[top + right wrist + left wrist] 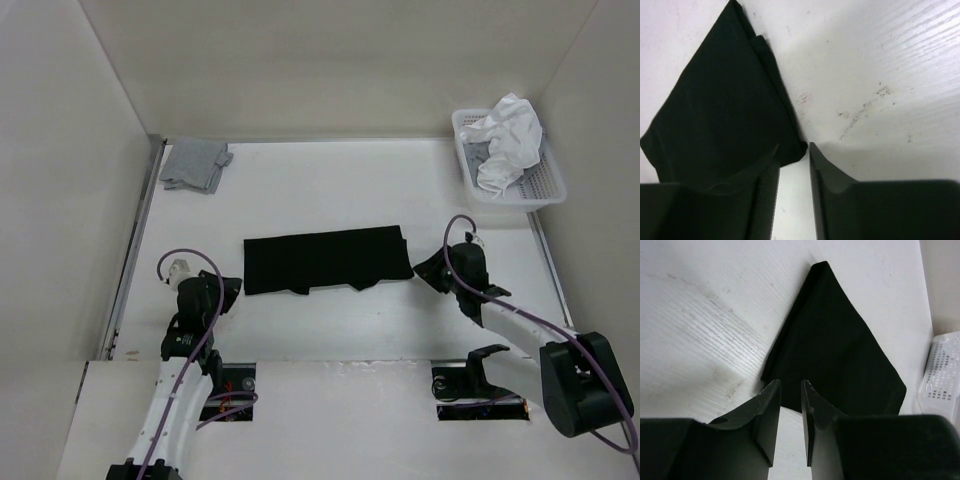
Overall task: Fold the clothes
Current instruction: Fold the tank top
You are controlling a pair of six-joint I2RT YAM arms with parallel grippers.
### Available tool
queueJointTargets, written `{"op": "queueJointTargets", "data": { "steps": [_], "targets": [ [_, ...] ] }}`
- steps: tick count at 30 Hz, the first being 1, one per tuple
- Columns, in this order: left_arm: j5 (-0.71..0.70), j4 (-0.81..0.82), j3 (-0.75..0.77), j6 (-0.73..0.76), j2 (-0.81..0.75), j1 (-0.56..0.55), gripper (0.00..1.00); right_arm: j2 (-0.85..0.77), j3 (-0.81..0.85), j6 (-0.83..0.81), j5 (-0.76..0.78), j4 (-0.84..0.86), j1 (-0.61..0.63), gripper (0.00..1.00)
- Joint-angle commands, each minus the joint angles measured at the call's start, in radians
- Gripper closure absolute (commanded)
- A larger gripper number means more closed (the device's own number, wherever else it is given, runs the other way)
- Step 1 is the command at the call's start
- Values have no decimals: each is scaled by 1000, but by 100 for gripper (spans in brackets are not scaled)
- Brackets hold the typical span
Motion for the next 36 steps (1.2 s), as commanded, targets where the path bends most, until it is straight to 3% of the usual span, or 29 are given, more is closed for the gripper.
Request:
{"op": "queueJointTargets", "data": {
  "steps": [1,6,10,14,18,21,23,27,32,36],
  "targets": [
    [-48,18,11,23,0,11,76,6,35,-12,23,20,12,57],
    [-85,139,54,34,45,-53,76,172,127,-45,6,77,29,50],
    [-114,297,74,29,222,-211,77,278,167,-21,-23,135,32,51],
    [-193,462,99,23,400,-388,78,345,182,31,-54,191,47,61],
    [-230,573,140,30,492,-489,78,437,202,85,-145,278,38,69],
    [-233,616,160,38,526,-524,78,480,202,128,-166,342,29,90],
    [-233,633,171,50,543,-540,78,444,170,140,-121,390,27,97],
    [-240,673,193,72,598,-577,78,286,121,119,-31,349,18,100],
    [-241,756,220,72,693,-649,77,1,112,24,61,118,-4,100],
    [-235,802,240,64,742,-683,76,-161,205,-79,132,-86,13,100]
  ]
}}
